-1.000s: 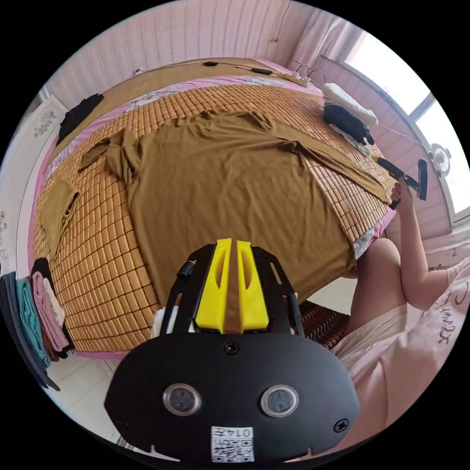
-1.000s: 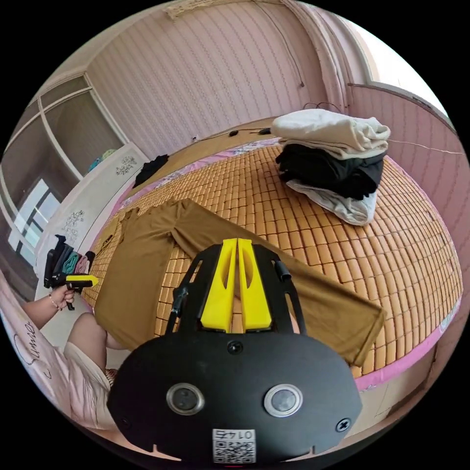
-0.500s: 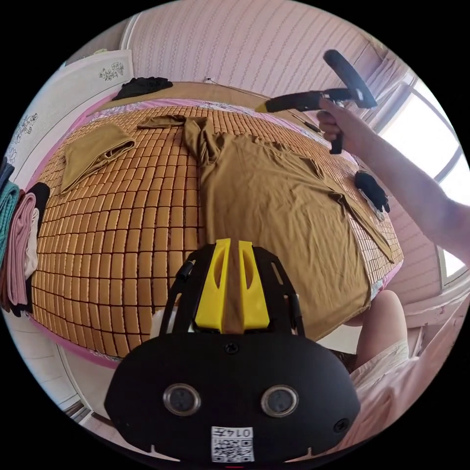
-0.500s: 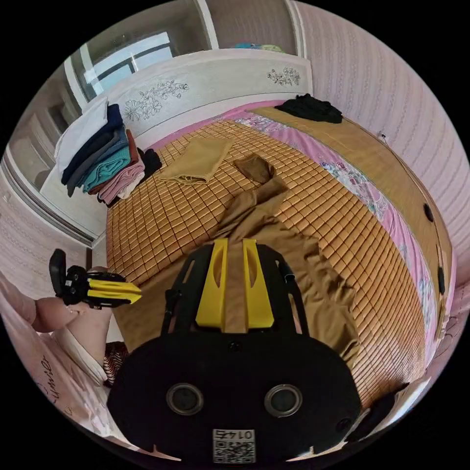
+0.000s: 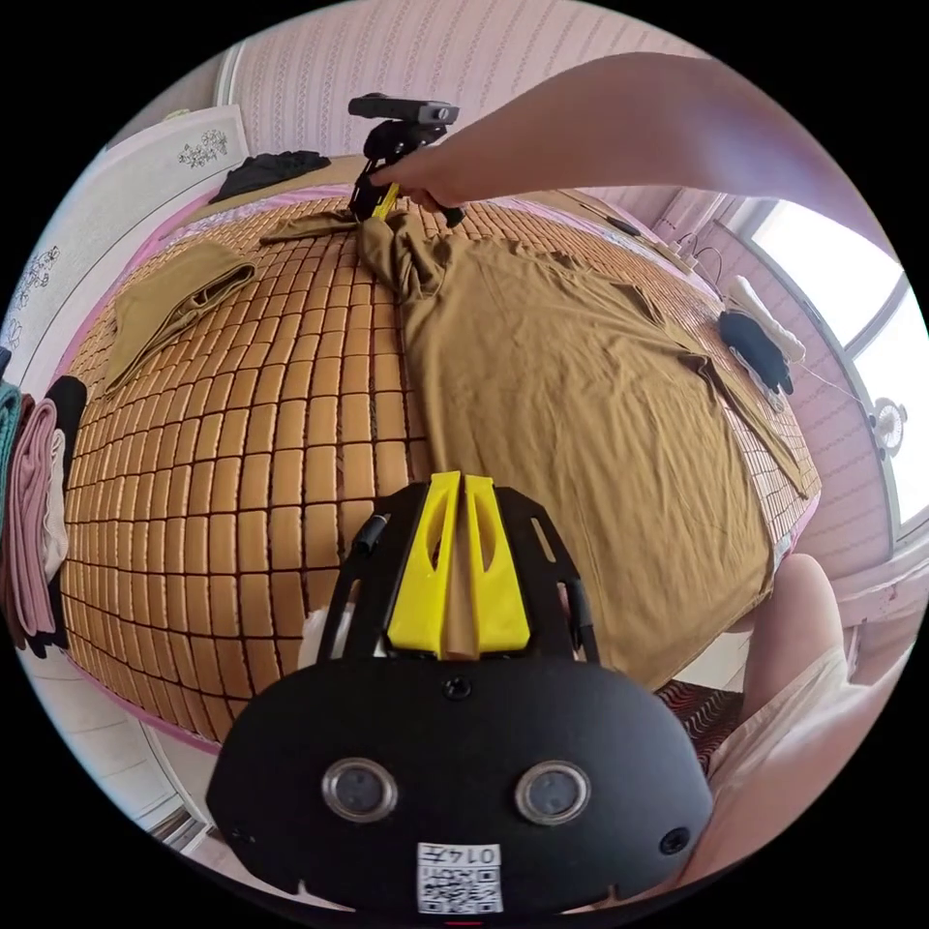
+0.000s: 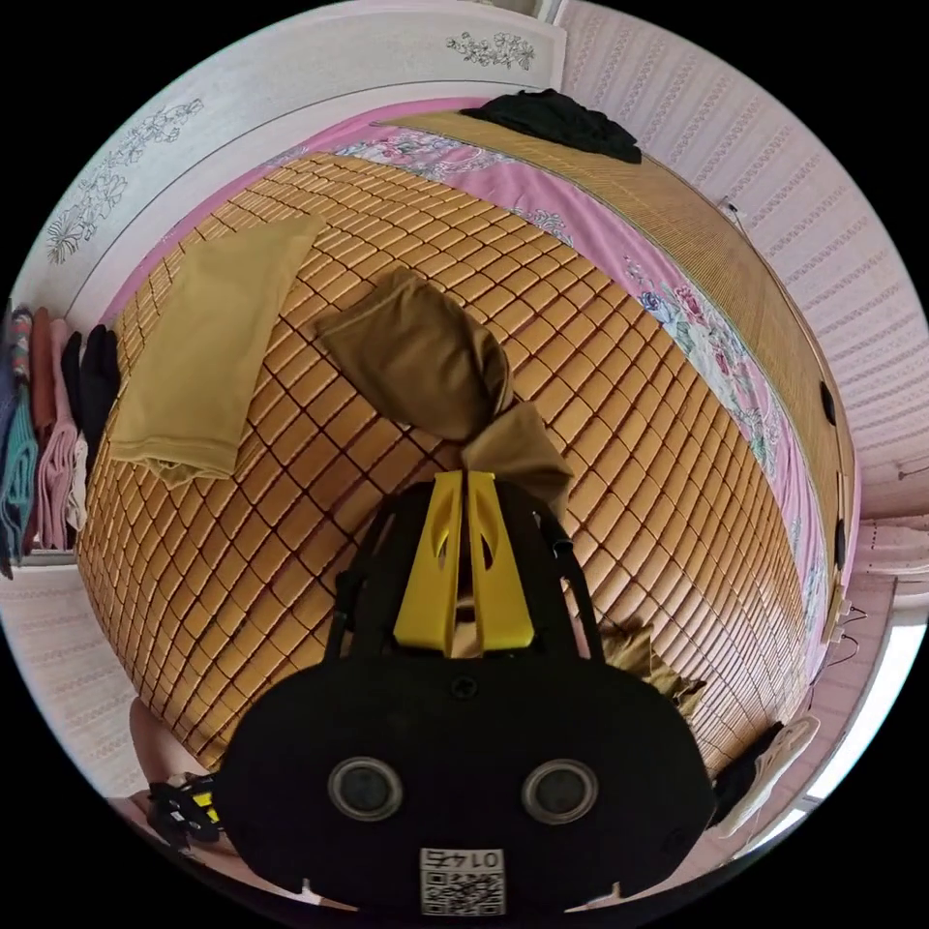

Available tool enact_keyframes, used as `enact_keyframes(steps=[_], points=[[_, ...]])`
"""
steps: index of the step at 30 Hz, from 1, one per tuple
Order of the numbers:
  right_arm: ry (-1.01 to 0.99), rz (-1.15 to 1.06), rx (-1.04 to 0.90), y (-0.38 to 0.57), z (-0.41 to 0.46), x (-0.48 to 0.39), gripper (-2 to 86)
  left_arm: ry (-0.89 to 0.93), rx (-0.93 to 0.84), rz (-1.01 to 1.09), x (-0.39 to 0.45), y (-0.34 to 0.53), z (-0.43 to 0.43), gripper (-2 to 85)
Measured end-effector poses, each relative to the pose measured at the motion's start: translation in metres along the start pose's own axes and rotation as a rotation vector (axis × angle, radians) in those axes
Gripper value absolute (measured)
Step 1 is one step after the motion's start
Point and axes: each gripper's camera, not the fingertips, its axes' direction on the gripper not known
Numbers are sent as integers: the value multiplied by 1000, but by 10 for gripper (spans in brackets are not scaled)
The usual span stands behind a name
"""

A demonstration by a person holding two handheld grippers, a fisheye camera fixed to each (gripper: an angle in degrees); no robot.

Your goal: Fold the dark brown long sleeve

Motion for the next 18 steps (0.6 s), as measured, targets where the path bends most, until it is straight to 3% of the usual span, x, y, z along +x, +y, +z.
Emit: enact_keyframes(steps=[4, 6, 9, 14, 18], points=[[-231, -266, 252, 17, -76, -13, -6, 12, 49, -19, -12, 8, -26, 7], [-516, -562, 397, 48, -137, -20, -5, 28, 112, -27, -17, 13, -47, 9], [-680, -781, 351, 73, -180, -25, 4, 59, 192, -61, -33, 20, -83, 9], [-605, -634, 169, 69, -166, -19, 89, 35, 239, -158, -79, 39, -134, 18], [-449, -494, 137, 72, -145, -19, 92, -107, 145, -214, -116, 64, -155, 34]])
